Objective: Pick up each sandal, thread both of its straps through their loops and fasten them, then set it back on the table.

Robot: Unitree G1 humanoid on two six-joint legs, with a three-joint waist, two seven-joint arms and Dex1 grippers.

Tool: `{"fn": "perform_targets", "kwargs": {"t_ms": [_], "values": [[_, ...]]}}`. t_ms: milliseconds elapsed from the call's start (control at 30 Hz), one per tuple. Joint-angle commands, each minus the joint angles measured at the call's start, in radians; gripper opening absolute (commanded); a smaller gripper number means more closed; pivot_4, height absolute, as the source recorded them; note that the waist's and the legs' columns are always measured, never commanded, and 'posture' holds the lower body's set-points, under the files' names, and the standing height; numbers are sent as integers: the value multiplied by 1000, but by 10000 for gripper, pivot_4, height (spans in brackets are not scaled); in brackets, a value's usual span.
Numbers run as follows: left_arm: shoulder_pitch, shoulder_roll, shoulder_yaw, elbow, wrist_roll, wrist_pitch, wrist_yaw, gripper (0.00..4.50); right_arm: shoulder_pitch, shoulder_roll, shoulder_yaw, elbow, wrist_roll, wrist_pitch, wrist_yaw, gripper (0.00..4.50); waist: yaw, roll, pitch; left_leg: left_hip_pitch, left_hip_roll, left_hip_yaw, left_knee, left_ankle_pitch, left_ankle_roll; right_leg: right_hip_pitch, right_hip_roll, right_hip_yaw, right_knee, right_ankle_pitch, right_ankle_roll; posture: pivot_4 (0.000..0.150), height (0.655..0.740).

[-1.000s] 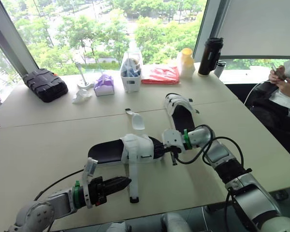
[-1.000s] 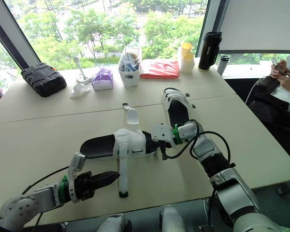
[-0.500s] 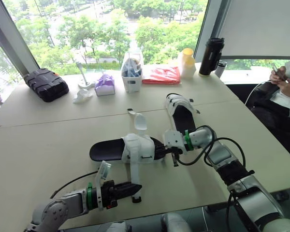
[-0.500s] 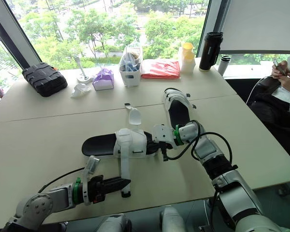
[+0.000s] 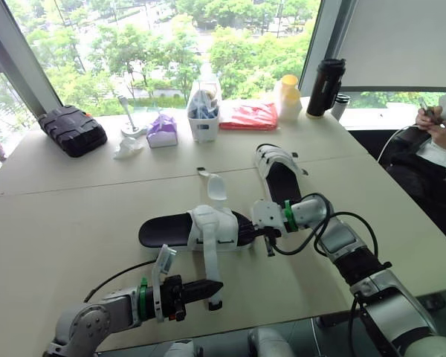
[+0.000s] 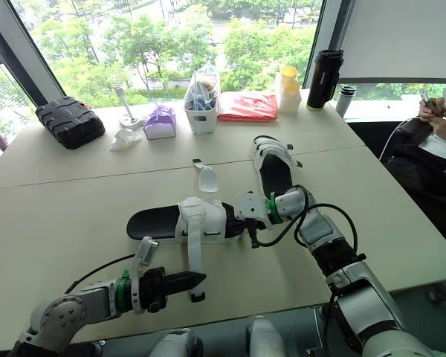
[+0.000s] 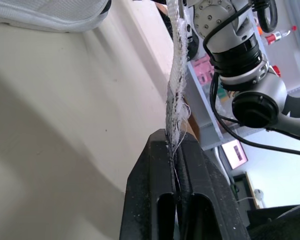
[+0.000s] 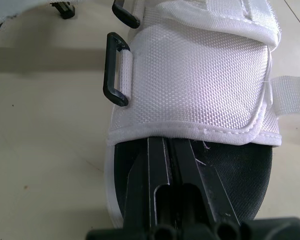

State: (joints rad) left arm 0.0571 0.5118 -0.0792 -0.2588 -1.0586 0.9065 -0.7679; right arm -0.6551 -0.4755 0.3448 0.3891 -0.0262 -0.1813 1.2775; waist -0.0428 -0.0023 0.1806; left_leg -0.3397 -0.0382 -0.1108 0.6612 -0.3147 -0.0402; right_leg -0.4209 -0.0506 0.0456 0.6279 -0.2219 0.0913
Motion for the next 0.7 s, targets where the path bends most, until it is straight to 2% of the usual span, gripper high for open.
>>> {"fn": "perform_targets", "kwargs": {"t_ms": [33, 200, 333, 533, 700], "values": [[-23, 18, 72, -16, -26, 11, -12, 484, 1, 8, 23, 15, -14, -9, 3, 0, -1, 0, 0, 0, 0, 0, 0, 0, 0, 0, 0, 0, 0, 0, 0, 1500, 7400], [-110, 51, 168, -15, -105, 54, -44, 484, -2, 8, 27, 30, -21, -23, 1, 0, -1, -1, 0, -1, 0, 0, 0, 0, 0, -1, 1, 0, 0, 0, 0, 1500, 7400], [-277, 91, 218, 98, -134, 99, -85, 484, -9, 8, 29, 47, -24, -36, 0, 0, -1, -2, 1, -1, 0, 0, 0, 0, 0, -1, 1, -1, 0, 0, 0, 1500, 7400], [-461, 86, 175, 246, -75, 140, -148, 484, -18, 14, 35, 68, -29, -51, -7, 0, -5, -2, 1, -1, 0, 0, 0, 0, 0, -1, 1, 0, -1, 2, 1, 1500, 7400], [-514, 92, 92, 339, 43, 114, -259, 484, -17, 13, 35, 68, -30, -57, -9, 0, -6, -2, 1, -1, 0, 0, 0, 0, -1, -1, 1, 0, -1, 2, 1, 1500, 7400]]}}
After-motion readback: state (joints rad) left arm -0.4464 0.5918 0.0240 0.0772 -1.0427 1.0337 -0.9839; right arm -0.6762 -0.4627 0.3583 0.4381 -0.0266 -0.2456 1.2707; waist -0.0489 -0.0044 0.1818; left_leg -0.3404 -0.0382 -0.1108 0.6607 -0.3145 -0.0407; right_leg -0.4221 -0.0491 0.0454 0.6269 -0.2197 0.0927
